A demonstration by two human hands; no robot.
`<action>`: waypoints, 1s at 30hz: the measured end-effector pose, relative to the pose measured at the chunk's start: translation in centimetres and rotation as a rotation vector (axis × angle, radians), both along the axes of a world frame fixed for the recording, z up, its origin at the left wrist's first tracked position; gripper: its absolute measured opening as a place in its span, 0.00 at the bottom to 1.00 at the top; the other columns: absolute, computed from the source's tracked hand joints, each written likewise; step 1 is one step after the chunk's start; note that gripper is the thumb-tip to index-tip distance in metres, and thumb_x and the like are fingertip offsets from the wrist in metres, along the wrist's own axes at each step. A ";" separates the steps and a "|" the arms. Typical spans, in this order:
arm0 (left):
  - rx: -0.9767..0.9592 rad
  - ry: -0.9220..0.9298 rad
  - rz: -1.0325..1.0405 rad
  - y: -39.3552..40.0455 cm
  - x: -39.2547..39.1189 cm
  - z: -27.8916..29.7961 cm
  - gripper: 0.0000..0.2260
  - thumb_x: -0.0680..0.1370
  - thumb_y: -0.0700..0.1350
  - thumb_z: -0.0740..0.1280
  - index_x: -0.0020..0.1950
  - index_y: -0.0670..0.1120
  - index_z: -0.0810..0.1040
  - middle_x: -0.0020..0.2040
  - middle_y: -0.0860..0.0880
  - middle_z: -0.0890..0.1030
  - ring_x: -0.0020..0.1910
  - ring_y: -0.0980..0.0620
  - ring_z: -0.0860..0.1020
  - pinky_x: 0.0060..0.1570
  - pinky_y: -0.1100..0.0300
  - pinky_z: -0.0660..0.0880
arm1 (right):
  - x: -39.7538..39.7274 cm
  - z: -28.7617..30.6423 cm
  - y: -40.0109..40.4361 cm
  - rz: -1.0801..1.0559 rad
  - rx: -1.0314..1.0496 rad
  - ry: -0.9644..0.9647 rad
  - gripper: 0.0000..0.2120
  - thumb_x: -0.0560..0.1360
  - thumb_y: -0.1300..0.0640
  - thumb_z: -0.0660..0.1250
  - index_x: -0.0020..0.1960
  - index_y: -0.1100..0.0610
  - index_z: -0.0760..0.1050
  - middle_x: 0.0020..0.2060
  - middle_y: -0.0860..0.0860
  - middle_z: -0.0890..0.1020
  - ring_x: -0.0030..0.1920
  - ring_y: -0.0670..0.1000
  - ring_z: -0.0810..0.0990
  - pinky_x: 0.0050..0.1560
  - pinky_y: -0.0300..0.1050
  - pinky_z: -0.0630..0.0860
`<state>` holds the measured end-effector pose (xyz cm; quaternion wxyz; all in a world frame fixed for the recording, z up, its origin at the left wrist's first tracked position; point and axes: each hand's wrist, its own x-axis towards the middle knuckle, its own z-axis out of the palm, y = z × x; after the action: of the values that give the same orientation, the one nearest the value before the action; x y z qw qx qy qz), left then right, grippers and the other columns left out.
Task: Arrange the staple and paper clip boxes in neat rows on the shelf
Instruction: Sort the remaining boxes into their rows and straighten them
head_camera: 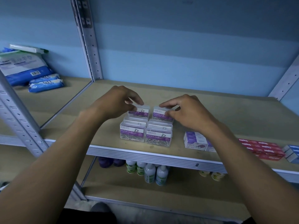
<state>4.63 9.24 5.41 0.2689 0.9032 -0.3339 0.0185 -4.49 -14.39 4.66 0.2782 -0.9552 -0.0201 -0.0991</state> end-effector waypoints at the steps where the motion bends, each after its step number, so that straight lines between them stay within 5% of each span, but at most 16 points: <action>1: 0.003 0.005 -0.015 0.1 -0.1 0.2 0.11 0.73 0.40 0.74 0.52 0.54 0.85 0.51 0.58 0.84 0.48 0.57 0.81 0.52 0.57 0.77 | -0.2 0.3 0.1 0.010 -0.006 -0.001 0.14 0.75 0.54 0.73 0.60 0.43 0.83 0.56 0.43 0.84 0.54 0.43 0.79 0.56 0.37 0.74; 5: 0.018 0.046 -0.057 0.4 -0.7 0.6 0.11 0.74 0.41 0.74 0.51 0.55 0.85 0.50 0.60 0.83 0.49 0.59 0.81 0.53 0.59 0.76 | -0.6 0.8 0.3 0.028 -0.032 0.012 0.14 0.75 0.54 0.73 0.59 0.42 0.83 0.55 0.42 0.84 0.49 0.39 0.80 0.45 0.26 0.68; 15: 0.094 0.066 -0.099 1.2 -1.3 0.9 0.08 0.77 0.49 0.70 0.54 0.57 0.84 0.53 0.62 0.83 0.51 0.61 0.81 0.58 0.56 0.76 | -1.5 1.2 1.0 0.138 -0.111 0.120 0.13 0.81 0.49 0.64 0.63 0.43 0.81 0.61 0.40 0.82 0.45 0.32 0.73 0.45 0.22 0.65; 19: 0.175 0.203 -0.107 1.3 -2.1 1.4 0.29 0.65 0.69 0.72 0.64 0.61 0.77 0.59 0.66 0.76 0.57 0.64 0.76 0.60 0.59 0.73 | -2.2 1.5 1.0 0.182 -0.141 0.293 0.38 0.68 0.30 0.70 0.75 0.42 0.67 0.69 0.42 0.75 0.60 0.42 0.75 0.58 0.39 0.71; 22: 0.294 0.206 -0.142 1.3 -2.1 1.1 0.40 0.57 0.71 0.75 0.67 0.63 0.73 0.63 0.65 0.70 0.60 0.63 0.72 0.63 0.58 0.72 | -2.1 1.1 1.4 0.213 -0.227 0.322 0.54 0.60 0.30 0.77 0.79 0.45 0.60 0.74 0.44 0.69 0.68 0.45 0.72 0.67 0.44 0.71; 30: 0.297 0.158 -0.136 0.9 -2.1 1.1 0.35 0.60 0.63 0.79 0.65 0.61 0.74 0.61 0.65 0.74 0.58 0.61 0.74 0.62 0.54 0.74 | -2.0 1.1 1.9 0.227 -0.241 0.268 0.46 0.63 0.38 0.80 0.76 0.48 0.66 0.68 0.45 0.75 0.59 0.44 0.74 0.58 0.39 0.70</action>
<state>2.56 10.09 6.51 0.1584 0.9070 -0.3712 -0.1205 -6.52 -12.49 5.72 0.1717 -0.9778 -0.1020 0.0640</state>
